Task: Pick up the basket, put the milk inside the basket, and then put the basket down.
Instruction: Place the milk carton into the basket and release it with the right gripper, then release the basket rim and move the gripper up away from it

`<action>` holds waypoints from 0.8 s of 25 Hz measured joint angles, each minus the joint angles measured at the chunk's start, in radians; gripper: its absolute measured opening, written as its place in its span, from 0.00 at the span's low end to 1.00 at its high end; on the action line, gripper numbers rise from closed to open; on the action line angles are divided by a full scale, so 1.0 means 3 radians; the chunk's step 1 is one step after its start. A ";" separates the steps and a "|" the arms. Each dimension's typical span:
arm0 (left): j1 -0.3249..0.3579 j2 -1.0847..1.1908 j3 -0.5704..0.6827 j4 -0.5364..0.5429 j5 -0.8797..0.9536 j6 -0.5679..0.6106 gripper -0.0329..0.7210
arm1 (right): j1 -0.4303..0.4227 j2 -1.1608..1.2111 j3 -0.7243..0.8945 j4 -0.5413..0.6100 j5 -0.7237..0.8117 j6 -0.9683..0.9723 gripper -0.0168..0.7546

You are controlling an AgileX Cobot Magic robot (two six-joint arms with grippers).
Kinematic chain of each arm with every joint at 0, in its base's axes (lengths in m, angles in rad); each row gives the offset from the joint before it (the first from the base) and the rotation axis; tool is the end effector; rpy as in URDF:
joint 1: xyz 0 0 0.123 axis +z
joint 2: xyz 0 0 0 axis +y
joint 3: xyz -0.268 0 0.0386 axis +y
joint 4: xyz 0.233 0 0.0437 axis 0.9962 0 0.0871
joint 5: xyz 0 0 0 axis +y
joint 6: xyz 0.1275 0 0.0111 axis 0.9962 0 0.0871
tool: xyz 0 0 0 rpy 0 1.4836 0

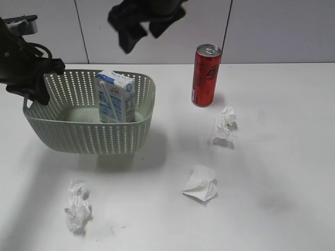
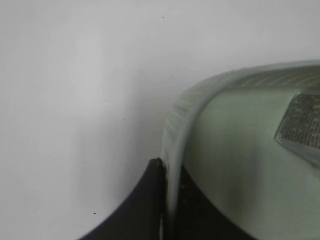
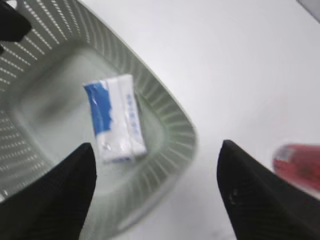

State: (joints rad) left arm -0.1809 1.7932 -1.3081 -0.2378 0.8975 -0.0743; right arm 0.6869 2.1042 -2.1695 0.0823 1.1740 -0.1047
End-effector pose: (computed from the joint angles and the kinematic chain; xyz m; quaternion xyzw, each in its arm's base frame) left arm 0.3490 -0.0878 0.1853 -0.0081 0.9854 -0.1185 0.1222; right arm 0.3541 0.3029 0.2842 -0.3662 0.8893 0.1169 0.2479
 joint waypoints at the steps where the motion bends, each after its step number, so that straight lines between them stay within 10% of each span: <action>1: 0.0000 0.0000 0.0000 -0.0013 0.0000 0.0001 0.02 | -0.0061 -0.0144 0.0051 -0.0038 0.0042 0.0003 0.76; 10: 0.0000 0.0007 0.0000 -0.0173 -0.0137 0.0003 0.02 | -0.0765 -0.1753 0.1865 -0.0117 0.0112 0.0006 0.76; 20: 0.0000 0.0028 0.0000 -0.0173 -0.0154 0.0025 0.02 | -0.0809 -0.4046 0.4421 -0.0058 -0.0362 0.0128 0.76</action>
State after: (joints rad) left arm -0.1809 1.8014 -1.3081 -0.2896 0.8514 -0.0669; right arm 0.4443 0.8904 -0.8433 0.0648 1.0655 -0.0662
